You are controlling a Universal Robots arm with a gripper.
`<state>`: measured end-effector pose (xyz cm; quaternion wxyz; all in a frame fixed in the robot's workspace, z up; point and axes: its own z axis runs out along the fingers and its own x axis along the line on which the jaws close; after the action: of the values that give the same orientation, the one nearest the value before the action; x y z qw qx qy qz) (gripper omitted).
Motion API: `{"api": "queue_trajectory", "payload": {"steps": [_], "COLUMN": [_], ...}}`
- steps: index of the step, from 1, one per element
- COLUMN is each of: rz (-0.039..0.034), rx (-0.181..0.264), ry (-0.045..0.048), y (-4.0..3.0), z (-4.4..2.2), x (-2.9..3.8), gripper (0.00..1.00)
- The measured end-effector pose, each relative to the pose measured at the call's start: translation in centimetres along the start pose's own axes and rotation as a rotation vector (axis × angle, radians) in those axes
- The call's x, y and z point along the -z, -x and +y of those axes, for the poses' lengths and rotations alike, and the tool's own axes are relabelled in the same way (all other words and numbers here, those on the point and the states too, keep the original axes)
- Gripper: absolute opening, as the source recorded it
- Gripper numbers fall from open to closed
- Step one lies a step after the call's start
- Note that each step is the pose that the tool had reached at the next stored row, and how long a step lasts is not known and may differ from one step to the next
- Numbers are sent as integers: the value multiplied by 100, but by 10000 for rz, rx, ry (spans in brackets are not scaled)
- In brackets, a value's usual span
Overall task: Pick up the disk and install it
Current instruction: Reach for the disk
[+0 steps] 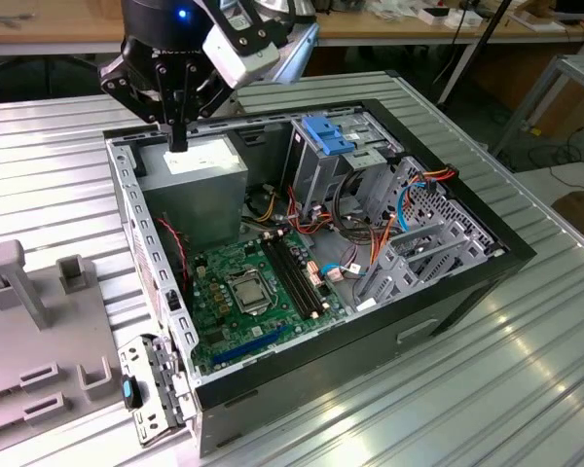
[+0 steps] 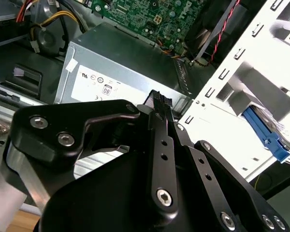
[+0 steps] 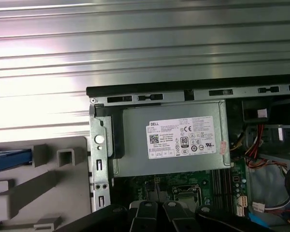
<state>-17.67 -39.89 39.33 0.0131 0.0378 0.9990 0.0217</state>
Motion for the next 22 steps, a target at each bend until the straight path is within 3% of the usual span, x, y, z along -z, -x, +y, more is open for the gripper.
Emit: {"api": "queue_trajectory", "payload": {"steps": [10,16,22], "rz": [0,0,0], "rx": [-1,-1,0], "ry": [1,0,0], "y": [-147,-296,-462], "z": [-11,-16,66], "x": [4,8,8], "gripper": [11,11,11]}}
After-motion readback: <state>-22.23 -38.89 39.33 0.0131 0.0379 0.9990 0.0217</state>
